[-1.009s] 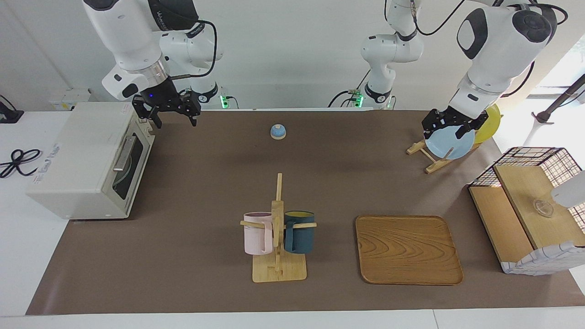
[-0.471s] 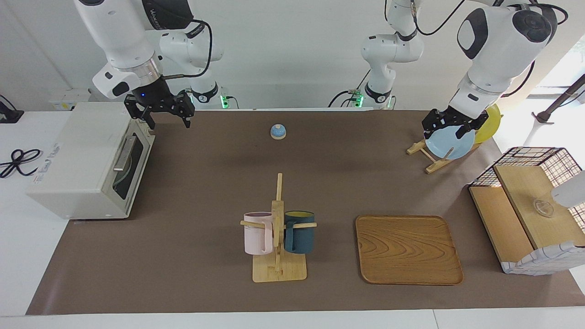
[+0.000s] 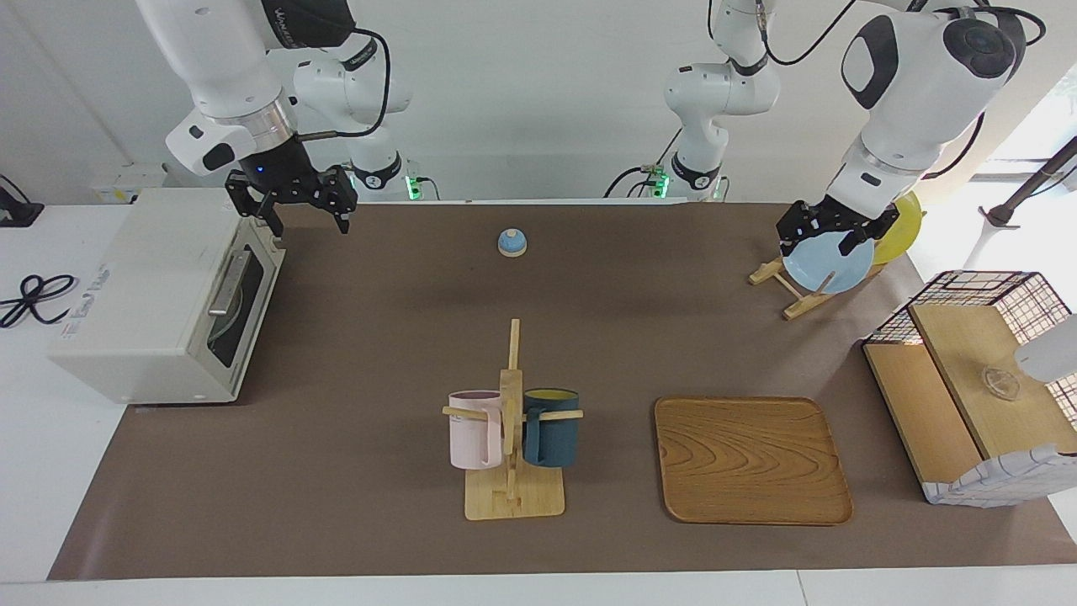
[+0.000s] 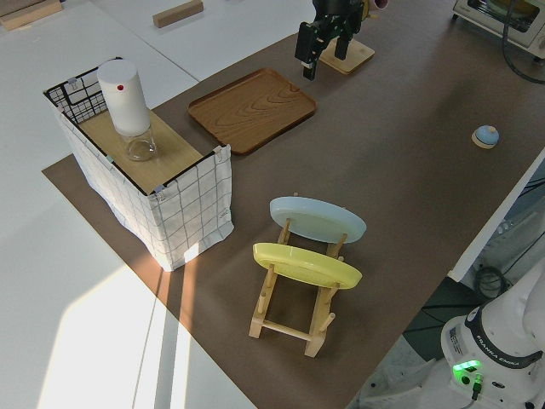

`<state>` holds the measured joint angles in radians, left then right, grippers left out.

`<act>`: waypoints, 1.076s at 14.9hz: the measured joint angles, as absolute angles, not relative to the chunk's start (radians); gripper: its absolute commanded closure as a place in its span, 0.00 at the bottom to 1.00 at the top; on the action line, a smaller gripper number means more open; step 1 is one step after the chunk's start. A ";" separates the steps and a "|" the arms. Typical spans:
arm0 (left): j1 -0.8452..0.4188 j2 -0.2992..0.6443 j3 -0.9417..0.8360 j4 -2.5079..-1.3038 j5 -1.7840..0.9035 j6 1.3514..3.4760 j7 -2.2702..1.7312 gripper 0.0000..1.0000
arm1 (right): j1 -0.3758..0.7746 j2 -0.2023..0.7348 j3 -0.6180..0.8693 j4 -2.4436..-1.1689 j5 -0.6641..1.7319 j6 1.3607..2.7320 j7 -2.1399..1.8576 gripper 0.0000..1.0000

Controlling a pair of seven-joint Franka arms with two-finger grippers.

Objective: Put corn in oven

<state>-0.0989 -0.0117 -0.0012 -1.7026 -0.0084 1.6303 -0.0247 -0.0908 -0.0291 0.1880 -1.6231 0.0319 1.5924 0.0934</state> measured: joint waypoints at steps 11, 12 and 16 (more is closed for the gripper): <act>-0.099 -0.012 -0.001 -1.703 -0.008 1.630 -0.025 0.00 | -0.129 -0.018 0.183 -1.623 0.028 1.583 0.093 0.00; -0.099 -0.012 -0.001 -1.703 -0.008 1.630 -0.025 0.00 | -0.128 -0.018 0.183 -1.623 0.028 1.575 0.093 0.00; -0.099 -0.012 -0.001 -1.703 -0.008 1.630 -0.025 0.00 | -0.120 -0.018 0.192 -1.622 0.028 1.570 0.093 0.00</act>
